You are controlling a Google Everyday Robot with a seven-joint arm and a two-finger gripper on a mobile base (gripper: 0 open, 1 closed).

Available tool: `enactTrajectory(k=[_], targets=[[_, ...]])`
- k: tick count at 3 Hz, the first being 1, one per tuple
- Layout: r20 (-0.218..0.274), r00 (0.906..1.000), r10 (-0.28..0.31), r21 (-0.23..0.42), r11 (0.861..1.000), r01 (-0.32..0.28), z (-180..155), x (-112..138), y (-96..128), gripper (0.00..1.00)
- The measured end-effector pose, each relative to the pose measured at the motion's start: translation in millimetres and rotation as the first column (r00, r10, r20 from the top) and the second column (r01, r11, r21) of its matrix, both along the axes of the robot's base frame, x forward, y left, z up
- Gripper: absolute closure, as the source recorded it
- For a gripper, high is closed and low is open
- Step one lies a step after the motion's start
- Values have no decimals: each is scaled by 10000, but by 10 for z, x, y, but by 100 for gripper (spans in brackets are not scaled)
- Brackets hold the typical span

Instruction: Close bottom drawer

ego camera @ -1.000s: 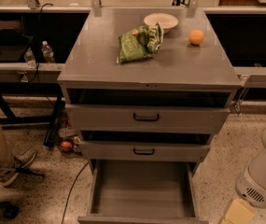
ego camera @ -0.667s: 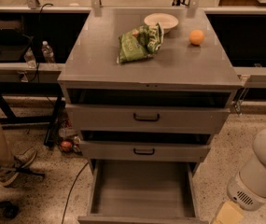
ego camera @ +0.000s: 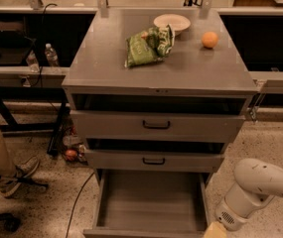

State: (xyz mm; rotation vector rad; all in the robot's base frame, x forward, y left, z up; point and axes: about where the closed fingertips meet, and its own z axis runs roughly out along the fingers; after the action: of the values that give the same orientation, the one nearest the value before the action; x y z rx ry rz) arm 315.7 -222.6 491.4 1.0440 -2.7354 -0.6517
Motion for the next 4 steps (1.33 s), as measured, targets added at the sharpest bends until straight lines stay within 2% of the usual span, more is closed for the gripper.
enactTrajectory(k=[1,2,3,4], targets=[[-661,9970,-402,316,9986,423,-463,-71,78,0],[-1215,9913,-510,650,9961,592,-818,-181,160,0],[-1643,9848,-569,986,9924,738,-1107,-305,215,0],[-1833,9812,-609,1183,9895,835,-1259,-375,236,0]])
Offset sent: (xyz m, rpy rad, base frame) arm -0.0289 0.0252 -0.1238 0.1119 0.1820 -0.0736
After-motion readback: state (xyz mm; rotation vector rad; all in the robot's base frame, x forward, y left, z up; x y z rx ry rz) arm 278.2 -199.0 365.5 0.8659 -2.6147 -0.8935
